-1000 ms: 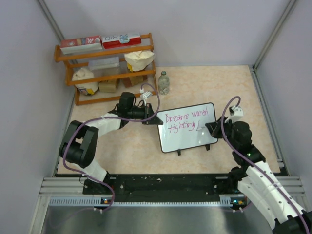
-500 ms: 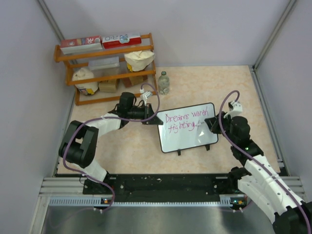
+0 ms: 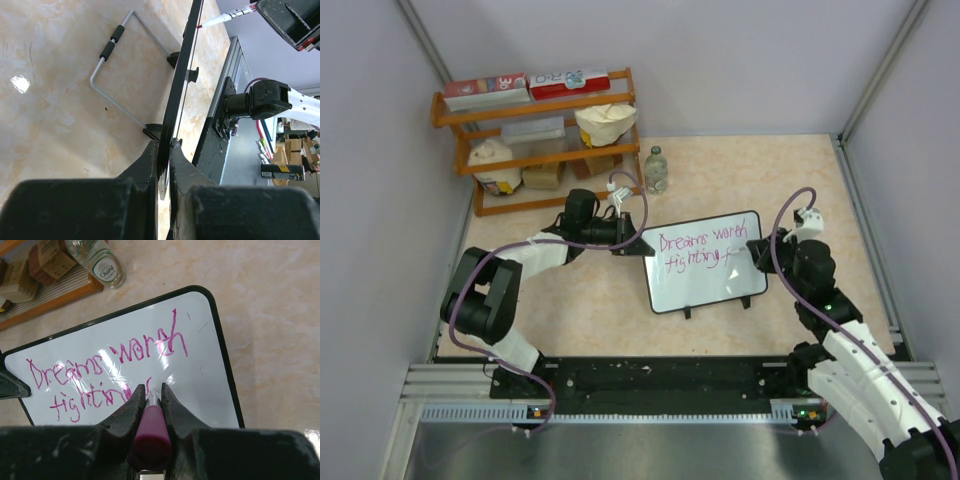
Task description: Write a sentence on the whiteboard
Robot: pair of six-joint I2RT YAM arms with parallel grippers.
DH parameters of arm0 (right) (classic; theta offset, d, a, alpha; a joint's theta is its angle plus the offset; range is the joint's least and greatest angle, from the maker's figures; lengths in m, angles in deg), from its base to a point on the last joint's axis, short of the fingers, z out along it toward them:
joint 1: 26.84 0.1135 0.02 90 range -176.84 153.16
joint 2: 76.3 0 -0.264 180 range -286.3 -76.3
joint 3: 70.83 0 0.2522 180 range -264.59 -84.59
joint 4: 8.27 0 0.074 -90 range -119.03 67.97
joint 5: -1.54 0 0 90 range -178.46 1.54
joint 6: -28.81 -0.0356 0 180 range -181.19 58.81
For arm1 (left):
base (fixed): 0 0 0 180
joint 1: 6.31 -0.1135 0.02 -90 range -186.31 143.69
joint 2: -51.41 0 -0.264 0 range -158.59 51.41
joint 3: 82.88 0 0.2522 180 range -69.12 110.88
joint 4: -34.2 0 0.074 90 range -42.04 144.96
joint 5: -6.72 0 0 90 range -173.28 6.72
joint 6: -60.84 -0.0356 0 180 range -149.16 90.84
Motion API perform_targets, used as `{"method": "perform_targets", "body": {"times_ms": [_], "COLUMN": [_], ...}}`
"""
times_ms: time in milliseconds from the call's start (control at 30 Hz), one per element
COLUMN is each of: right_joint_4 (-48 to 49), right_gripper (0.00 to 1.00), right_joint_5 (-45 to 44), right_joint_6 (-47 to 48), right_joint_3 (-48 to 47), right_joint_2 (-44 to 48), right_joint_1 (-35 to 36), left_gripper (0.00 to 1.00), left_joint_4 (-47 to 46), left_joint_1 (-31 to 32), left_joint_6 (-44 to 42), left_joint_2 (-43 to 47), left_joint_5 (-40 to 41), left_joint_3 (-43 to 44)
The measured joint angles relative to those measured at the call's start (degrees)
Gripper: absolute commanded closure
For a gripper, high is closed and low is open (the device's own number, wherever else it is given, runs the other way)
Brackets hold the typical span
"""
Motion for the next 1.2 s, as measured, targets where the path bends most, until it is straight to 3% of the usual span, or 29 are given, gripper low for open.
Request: {"method": "perform_targets", "body": {"times_ms": [567, 1200], "right_joint_4": [-2.1, -0.2], "right_gripper": [1.0, 1.0], "right_joint_5": [-3.1, -2.6], "right_joint_6": [1.7, 1.8], "right_joint_3": [0.0, 0.2], "right_joint_2": [5.2, 1.4], "right_joint_1": [0.0, 0.0], "left_gripper": [1.0, 1.0], "left_joint_4": [0.0, 0.0], "left_joint_1": [0.0, 0.0], "left_joint_6": [0.0, 0.0], "left_joint_2": [0.0, 0.0], "left_joint_5": [0.0, 0.0], "left_joint_3": [0.0, 0.0]}}
